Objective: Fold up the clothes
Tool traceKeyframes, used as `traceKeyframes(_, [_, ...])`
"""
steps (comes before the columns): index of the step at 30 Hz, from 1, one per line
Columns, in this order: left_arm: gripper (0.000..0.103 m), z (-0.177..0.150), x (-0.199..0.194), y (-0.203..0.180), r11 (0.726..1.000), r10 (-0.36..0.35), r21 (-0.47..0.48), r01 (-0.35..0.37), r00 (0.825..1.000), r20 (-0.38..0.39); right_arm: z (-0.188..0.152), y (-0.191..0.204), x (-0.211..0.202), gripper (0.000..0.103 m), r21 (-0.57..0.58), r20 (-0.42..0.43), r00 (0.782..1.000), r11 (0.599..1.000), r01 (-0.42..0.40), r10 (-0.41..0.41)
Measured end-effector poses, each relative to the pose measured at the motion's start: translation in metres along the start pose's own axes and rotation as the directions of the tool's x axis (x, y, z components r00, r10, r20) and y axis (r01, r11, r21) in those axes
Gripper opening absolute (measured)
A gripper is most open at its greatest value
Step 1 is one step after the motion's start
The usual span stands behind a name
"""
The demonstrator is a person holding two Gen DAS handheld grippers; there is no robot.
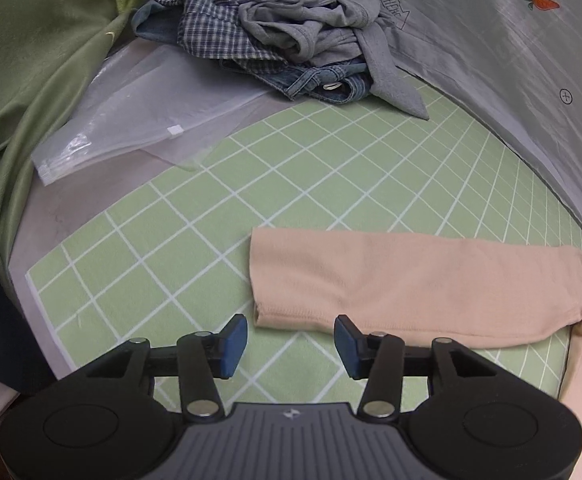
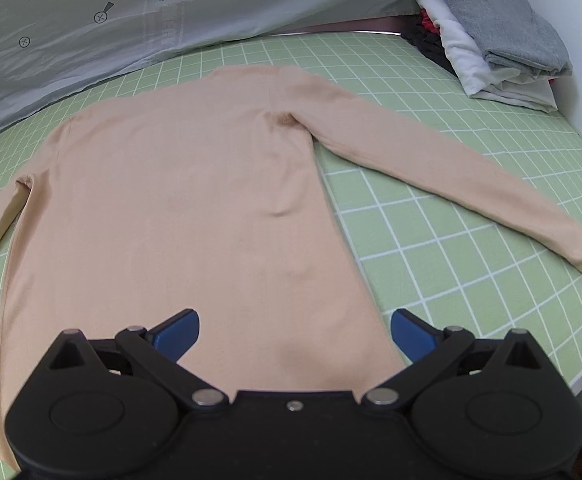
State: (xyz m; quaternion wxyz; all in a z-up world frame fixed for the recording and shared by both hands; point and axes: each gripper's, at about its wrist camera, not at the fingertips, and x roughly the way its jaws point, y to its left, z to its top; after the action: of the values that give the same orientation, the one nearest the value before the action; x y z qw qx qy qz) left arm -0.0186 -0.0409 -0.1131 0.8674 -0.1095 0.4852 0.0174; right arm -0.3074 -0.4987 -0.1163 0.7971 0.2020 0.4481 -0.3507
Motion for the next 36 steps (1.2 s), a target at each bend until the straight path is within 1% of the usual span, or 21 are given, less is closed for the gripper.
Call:
traceKeyframes(3, [0.05,0.011,0.011,-0.004,1.0,-0.017,0.002,0.017,1.0,-0.002,-0.012,0.002,-0.001,0.103,0.002,-0.013,1.0,1.0,0.01,-0.01])
traceKeyframes(7, [0.049,0.016,0.025,-0.011,1.0,-0.008,0.029,0.008,1.0,-0.014,-0.028,0.005,-0.004,0.103,0.001,-0.023,0.999,0.999,0.032,-0.032])
traceKeyframes(10, [0.044,0.013,0.032,-0.01,0.999,-0.003,0.038,0.004,1.0,-0.031,-0.036,0.004,-0.007,0.103,0.023,-0.029,0.998,0.998,0.051,-0.05])
traceKeyframes(11, [0.039,0.011,0.031,-0.011,0.999,0.0,0.051,0.001,1.0,-0.024,-0.038,0.002,-0.008,0.103,0.035,-0.029,0.998,0.998,0.055,-0.054])
traceKeyframes(12, [0.032,0.009,0.03,-0.012,0.997,0.001,0.077,0.001,1.0,-0.022,-0.04,0.001,-0.009,0.103,0.047,-0.028,0.998,0.997,0.059,-0.057])
traceKeyframes(14, [0.028,0.004,0.028,-0.012,0.993,-0.004,0.12,0.006,1.0,-0.021,-0.042,-0.002,-0.012,0.103,0.067,-0.023,0.998,0.996,0.067,-0.065])
traceKeyframes(17, [0.024,-0.004,0.023,-0.011,0.989,-0.02,0.143,0.023,0.999,-0.026,-0.045,-0.008,-0.015,0.103,0.09,-0.019,0.997,0.993,0.072,-0.07])
traceKeyframes(24, [0.023,-0.031,0.009,-0.015,0.987,-0.047,0.153,0.055,0.997,-0.059,-0.049,-0.014,-0.014,0.103,0.097,-0.045,0.996,0.992,0.082,-0.078])
traceKeyframes(28, [0.024,-0.041,0.005,-0.02,0.977,-0.062,0.201,0.073,0.996,-0.063,-0.049,-0.018,-0.013,0.103,0.1,-0.049,0.995,0.991,0.087,-0.083])
traceKeyframes(29, [0.025,-0.041,0.005,-0.02,0.976,-0.07,0.203,0.083,0.995,-0.068,-0.049,-0.02,-0.013,0.103,0.107,-0.051,0.995,0.99,0.09,-0.085])
traceKeyframes(31, [0.032,-0.035,0.005,-0.018,0.98,-0.058,0.187,0.068,0.997,-0.058,-0.048,-0.022,-0.013,0.103,0.118,-0.052,0.995,0.989,0.092,-0.086])
traceKeyframes(32, [0.045,-0.032,0.005,-0.017,0.982,-0.051,0.179,0.059,0.997,-0.052,-0.048,-0.022,-0.013,0.103,0.12,-0.051,0.995,0.989,0.091,-0.086])
traceKeyframes(33, [0.062,-0.027,0.005,-0.016,0.986,-0.033,0.164,0.039,0.999,-0.036,-0.048,-0.023,-0.013,0.103,0.121,-0.051,0.995,0.988,0.091,-0.085])
traceKeyframes(35, [0.077,-0.016,0.006,-0.012,0.991,-0.004,0.135,0.005,1.0,-0.01,-0.049,-0.021,-0.013,0.103,0.11,-0.051,0.995,0.99,0.092,-0.087])
traceKeyframes(36, [0.078,-0.01,0.007,-0.011,0.992,0.002,0.124,-0.002,1.0,-0.005,-0.049,-0.019,-0.014,0.103,0.101,-0.049,0.995,0.991,0.093,-0.088])
